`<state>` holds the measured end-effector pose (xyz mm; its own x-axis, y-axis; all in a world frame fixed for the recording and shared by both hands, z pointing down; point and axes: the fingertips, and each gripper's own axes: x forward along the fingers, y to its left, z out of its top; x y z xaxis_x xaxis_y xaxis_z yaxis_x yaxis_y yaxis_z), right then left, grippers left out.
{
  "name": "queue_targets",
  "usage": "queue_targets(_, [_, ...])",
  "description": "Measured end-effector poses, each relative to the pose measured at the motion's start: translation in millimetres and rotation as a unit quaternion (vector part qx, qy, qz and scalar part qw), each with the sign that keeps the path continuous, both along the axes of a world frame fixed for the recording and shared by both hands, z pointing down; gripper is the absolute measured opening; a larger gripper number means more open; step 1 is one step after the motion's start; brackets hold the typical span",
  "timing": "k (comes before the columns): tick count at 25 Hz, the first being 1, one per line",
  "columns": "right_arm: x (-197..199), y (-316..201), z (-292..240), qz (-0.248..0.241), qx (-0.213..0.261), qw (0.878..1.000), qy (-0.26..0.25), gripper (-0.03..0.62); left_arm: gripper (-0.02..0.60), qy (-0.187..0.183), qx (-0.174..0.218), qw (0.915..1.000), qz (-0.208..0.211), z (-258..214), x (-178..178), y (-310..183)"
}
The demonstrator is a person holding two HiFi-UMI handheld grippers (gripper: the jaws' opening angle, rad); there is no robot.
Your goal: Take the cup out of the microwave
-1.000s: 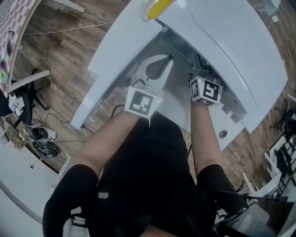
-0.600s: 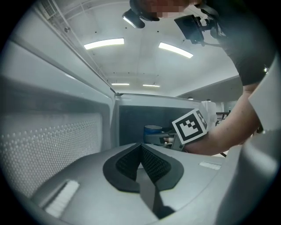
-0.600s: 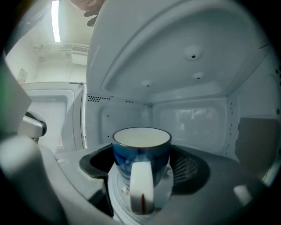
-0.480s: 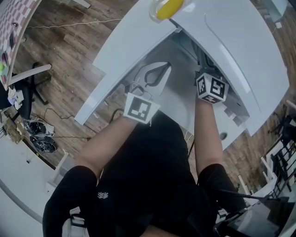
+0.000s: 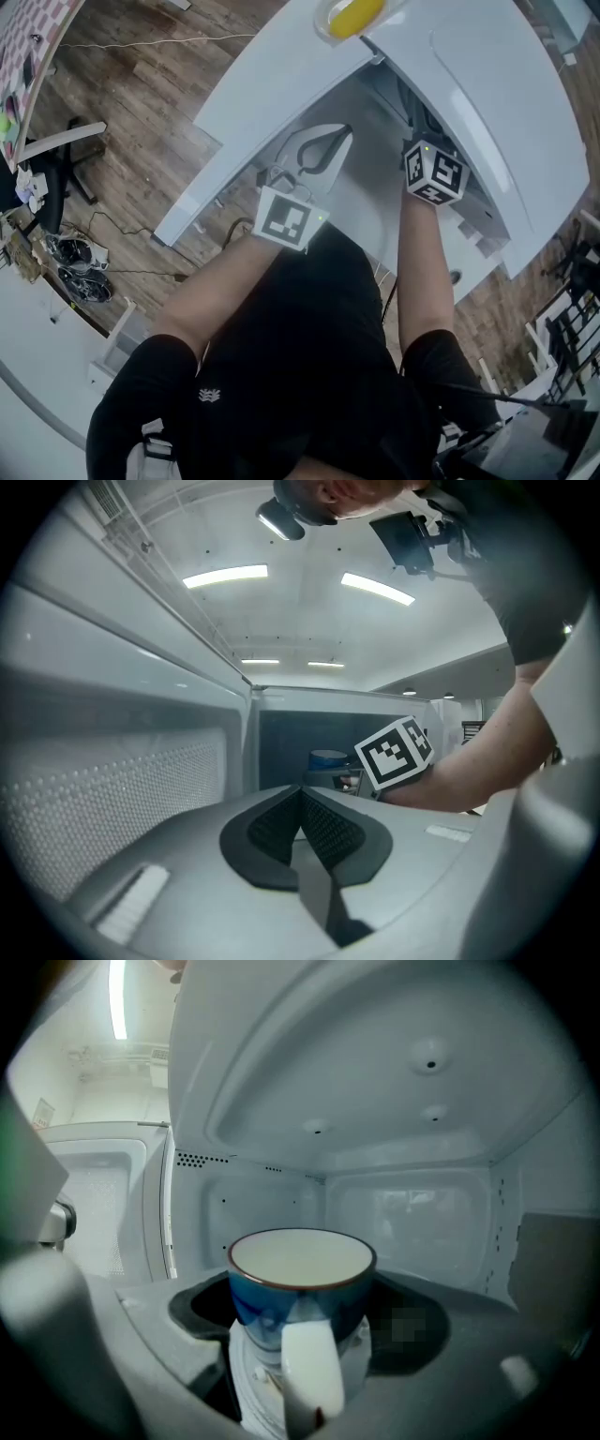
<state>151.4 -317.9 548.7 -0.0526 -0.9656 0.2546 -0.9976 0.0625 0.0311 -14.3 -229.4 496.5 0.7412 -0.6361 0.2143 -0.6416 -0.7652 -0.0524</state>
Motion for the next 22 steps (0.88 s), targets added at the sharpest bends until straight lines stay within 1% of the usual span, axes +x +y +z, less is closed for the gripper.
queue_targets(7, [-2, 2, 0, -0.019, -0.009, 1.0, 0.0, 0.391, 0.0, -0.004, -0.004, 1.0, -0.001, 0, -3, 4])
queue_targets(14, [-1, 17, -1, -0.019, -0.009, 1.0, 0.0, 0.391, 0.002, -0.002, 0.004, 1.0, 0.001, -6, -3, 6])
queue_targets(22, [-2, 31, -11, -0.023, -0.001, 1.0, 0.0, 0.391, 0.001, -0.005, 0.013, 0.9998, 0.014, -15, 2, 15])
